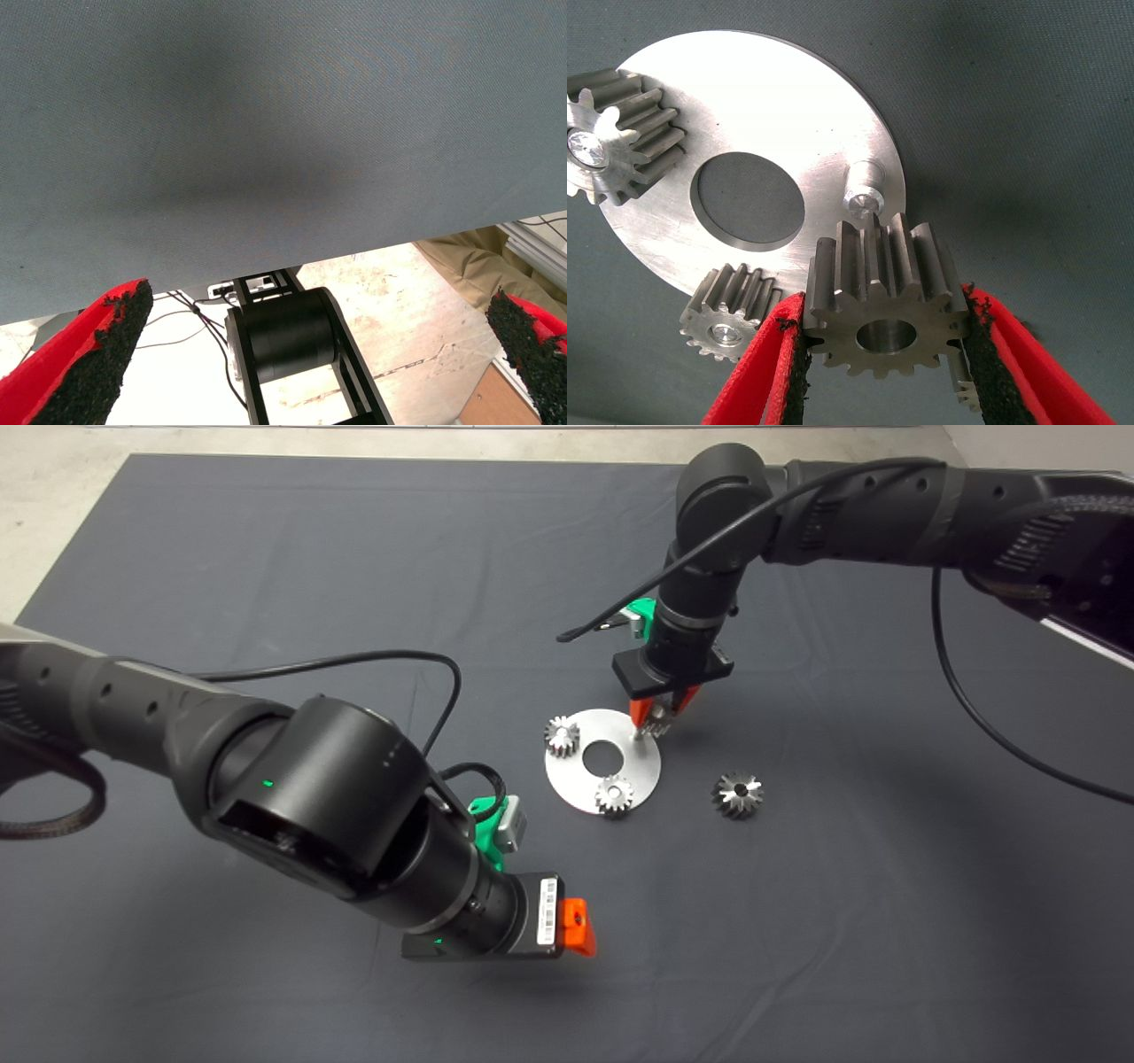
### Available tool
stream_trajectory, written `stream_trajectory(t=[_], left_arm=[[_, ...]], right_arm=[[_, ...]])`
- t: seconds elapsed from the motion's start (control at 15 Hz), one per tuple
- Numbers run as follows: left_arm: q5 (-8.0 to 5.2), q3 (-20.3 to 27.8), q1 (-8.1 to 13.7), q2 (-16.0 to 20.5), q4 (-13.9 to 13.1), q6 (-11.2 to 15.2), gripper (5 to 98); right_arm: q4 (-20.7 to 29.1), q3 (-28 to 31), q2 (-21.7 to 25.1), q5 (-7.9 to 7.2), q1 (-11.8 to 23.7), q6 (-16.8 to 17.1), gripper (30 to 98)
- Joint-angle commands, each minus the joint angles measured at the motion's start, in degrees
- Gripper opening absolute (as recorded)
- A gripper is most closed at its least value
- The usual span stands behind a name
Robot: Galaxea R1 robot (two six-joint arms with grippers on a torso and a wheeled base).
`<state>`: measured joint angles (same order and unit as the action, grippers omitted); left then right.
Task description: Remove an incorrectly installed larger gear and replace it with the correct smaller gear
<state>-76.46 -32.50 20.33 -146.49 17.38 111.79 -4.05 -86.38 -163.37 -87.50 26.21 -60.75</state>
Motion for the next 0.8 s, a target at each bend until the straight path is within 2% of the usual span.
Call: stream_trajectory(t=[0.0,0.33,0.73], left_arm=[[0.08,0.35,0.94,0.11,-0.51,0.01,97.9],[0.08,0.17,0.94,0.11,-0.51,0.01,97.9],[-0.01,0.17,0.94,0.11,-0.51,-0.17,97.9]], right_arm=[[2.11,-0.25,-0.07,-7.50,-0.81,-0.07,41.6],[2.14,-5.00,-1.06,-7.42,-1.15,1.77,41.6],[2.03,-5.36,-2.36,-7.42,-1.33,1.95,41.6]])
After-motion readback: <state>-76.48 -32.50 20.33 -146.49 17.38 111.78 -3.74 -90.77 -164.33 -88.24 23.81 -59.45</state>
